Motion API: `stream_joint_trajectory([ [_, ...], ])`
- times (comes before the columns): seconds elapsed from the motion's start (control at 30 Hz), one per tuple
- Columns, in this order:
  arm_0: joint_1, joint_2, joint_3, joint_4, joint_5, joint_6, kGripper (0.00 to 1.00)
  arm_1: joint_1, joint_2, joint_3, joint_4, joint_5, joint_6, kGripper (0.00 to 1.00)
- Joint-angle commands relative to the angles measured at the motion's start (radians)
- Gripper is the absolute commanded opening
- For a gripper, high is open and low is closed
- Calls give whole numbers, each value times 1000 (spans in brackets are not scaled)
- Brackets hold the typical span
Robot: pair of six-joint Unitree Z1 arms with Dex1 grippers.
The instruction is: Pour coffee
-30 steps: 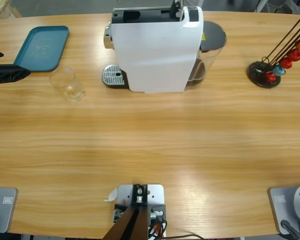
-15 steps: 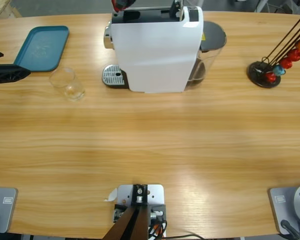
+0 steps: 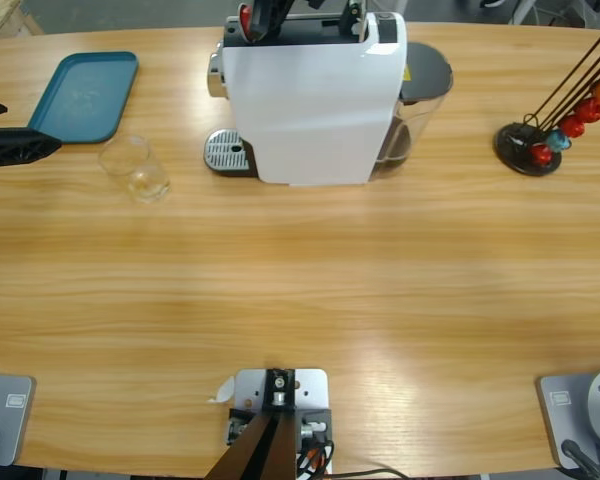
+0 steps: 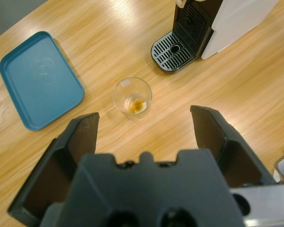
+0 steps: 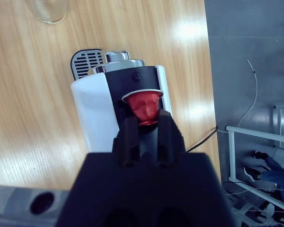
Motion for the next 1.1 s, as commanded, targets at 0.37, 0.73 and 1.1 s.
stream_joint_trajectory([
  [0.37,-3,-26,44,-10,-14,7,839,-7,19,27,-7,-34,23,780],
  [0.73,-3,-30,44,-11,-21,7,839,80,-102,10,30,-82,137,891],
  [1.1,-5,-37,43,-12,-38,7,835,134,-287,12,240,-67,281,0],
])
